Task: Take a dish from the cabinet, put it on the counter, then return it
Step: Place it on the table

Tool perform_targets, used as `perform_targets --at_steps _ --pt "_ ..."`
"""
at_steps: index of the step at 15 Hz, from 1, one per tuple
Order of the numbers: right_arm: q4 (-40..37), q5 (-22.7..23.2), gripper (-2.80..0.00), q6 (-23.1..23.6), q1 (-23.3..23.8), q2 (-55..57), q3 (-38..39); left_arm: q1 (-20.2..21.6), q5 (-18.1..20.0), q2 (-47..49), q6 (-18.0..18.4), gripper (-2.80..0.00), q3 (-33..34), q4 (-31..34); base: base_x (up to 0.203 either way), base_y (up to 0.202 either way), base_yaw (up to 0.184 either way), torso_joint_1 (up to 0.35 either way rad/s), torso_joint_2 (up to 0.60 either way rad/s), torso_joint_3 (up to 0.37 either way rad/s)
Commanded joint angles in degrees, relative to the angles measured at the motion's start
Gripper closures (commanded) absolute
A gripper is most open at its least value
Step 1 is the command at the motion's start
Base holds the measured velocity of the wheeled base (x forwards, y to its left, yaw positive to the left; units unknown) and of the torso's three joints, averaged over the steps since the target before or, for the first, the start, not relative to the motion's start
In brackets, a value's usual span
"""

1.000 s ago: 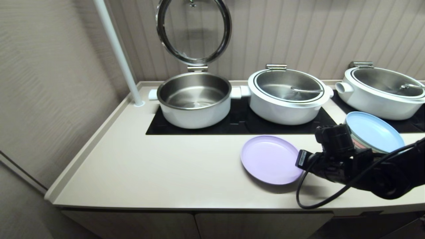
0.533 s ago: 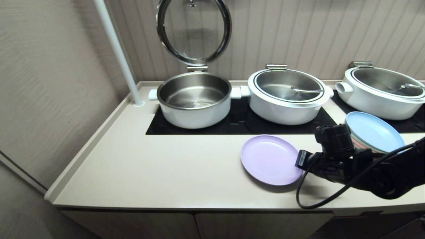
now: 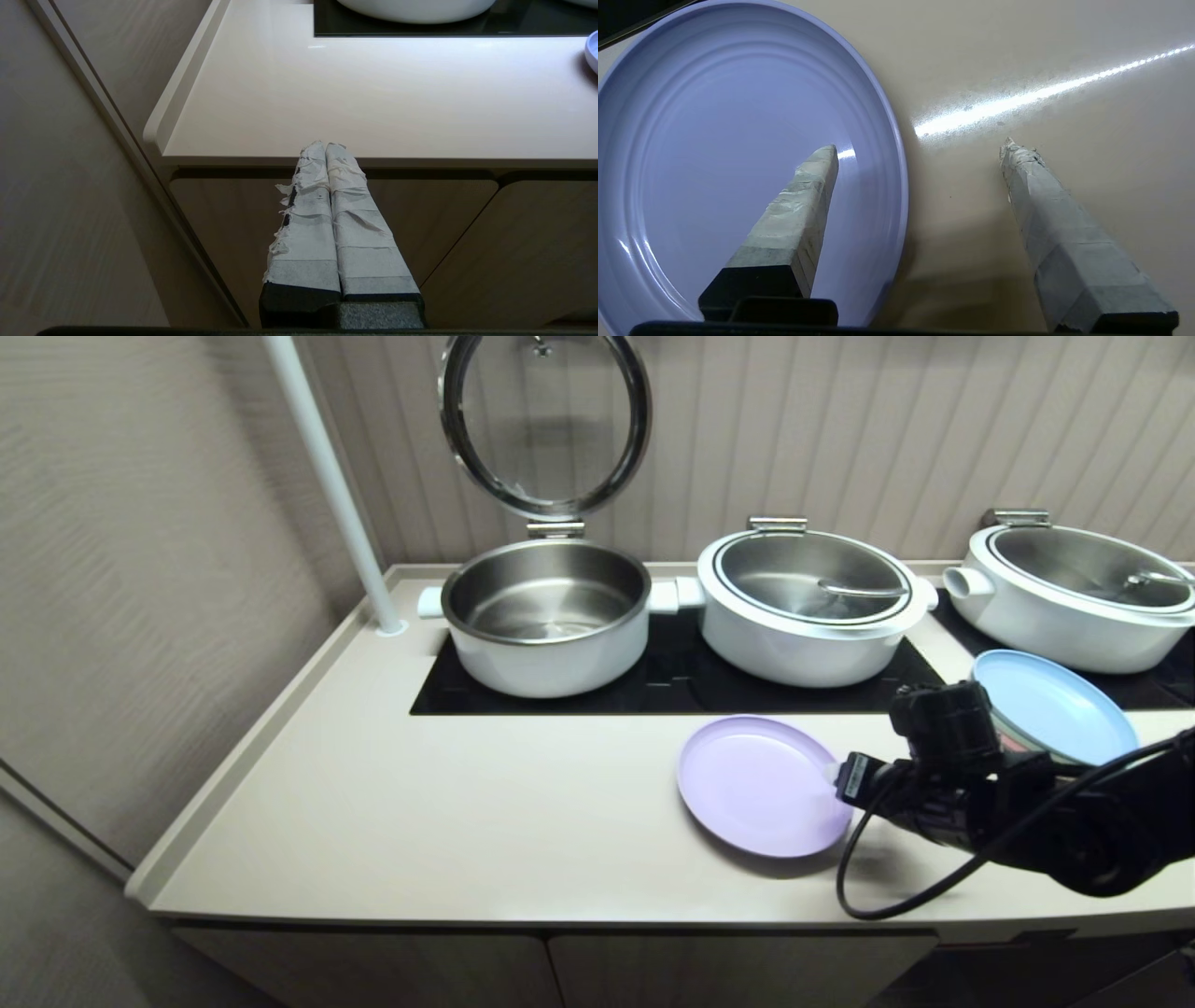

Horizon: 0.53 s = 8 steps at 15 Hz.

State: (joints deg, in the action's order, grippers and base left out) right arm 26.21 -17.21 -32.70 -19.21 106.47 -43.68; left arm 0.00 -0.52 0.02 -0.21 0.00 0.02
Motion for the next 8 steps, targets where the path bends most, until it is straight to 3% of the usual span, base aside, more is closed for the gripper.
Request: perform_targets --at_steps 1,8 --pt "1.2 -0.7 -2.8 2.3 0.0 -2.0 0.6 0.0 0.0 0.0 0.0 0.0 0.0 0.0 0.0 0.0 0.0 0.0 0.0 0.0" --pt "11.2 -0.8 -2.8 17.3 0.0 -7.3 5.4 0.0 0.0 0.0 -0.1 0.0 0.0 0.0 0.0 0.0 0.0 0.0 0.0 0.0"
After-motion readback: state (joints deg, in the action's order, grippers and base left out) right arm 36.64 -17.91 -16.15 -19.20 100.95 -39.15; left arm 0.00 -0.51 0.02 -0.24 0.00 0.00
